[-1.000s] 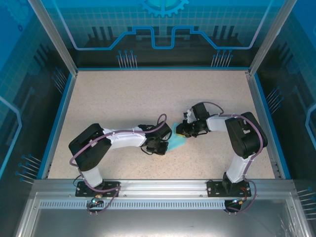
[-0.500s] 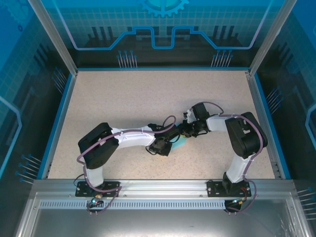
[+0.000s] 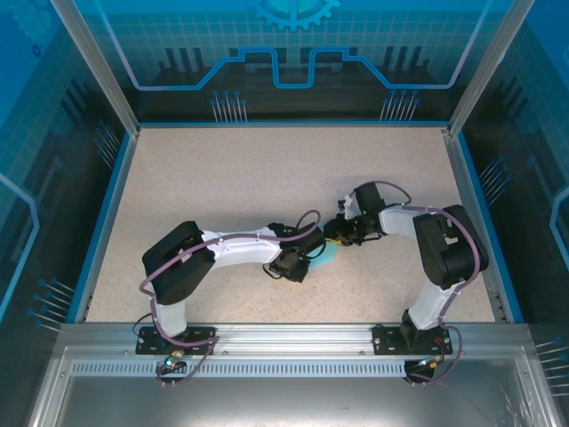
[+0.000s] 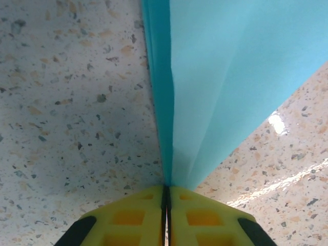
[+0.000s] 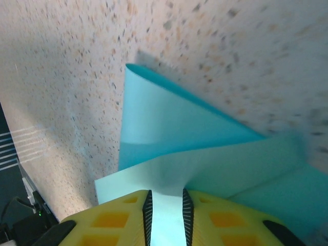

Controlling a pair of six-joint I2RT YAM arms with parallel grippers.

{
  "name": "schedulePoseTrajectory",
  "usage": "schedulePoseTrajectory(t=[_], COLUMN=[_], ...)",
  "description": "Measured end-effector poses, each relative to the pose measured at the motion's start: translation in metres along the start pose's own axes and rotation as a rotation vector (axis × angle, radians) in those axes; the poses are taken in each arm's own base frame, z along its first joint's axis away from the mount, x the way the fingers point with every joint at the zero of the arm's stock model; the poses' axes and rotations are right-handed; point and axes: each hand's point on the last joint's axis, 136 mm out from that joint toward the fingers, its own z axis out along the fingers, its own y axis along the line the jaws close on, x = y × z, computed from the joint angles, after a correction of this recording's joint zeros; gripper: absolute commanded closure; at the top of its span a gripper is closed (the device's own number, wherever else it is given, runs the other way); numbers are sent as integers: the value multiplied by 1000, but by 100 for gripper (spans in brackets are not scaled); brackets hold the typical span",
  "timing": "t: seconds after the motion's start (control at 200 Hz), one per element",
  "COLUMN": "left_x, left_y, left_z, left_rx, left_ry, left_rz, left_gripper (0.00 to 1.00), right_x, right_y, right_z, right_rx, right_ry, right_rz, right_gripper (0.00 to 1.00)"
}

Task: Fold a paper plane with a square sheet of paper (pick it up from the middle)
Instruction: Fourth fold the wing at the center of the table.

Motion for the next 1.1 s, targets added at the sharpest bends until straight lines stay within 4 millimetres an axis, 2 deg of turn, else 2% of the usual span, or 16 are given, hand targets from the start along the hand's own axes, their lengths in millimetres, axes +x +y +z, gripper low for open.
schedulePoseTrajectory(t=[0.23, 0.37, 0.53, 0.66, 0.9, 1.1], left_x=[5, 3, -11, -22, -33, -38], left_y=[-10, -16, -14, -10, 3, 5], left_z=[-3, -13, -30, -38, -40, -37], left_rx=[61, 109, 148, 167, 169, 173], left_ry=[35, 34, -2, -28, -43, -50], left_rz=[4, -4, -29, -50, -74, -80], left_gripper=[79, 77, 75, 71, 71, 70], right_x=[-4, 3, 20, 22, 20, 22], right_y=[11, 13, 4, 8, 10, 10], right_z=[-23, -27, -24, -18, -6, 4], right_rx=[-7, -22, -15, -36, -57, -69], right_ry=[-45, -45, -16, -7, 2, 22], right_rz=[-27, -25, 15, 17, 27, 42], right_gripper=[67, 61, 55, 53, 52, 52])
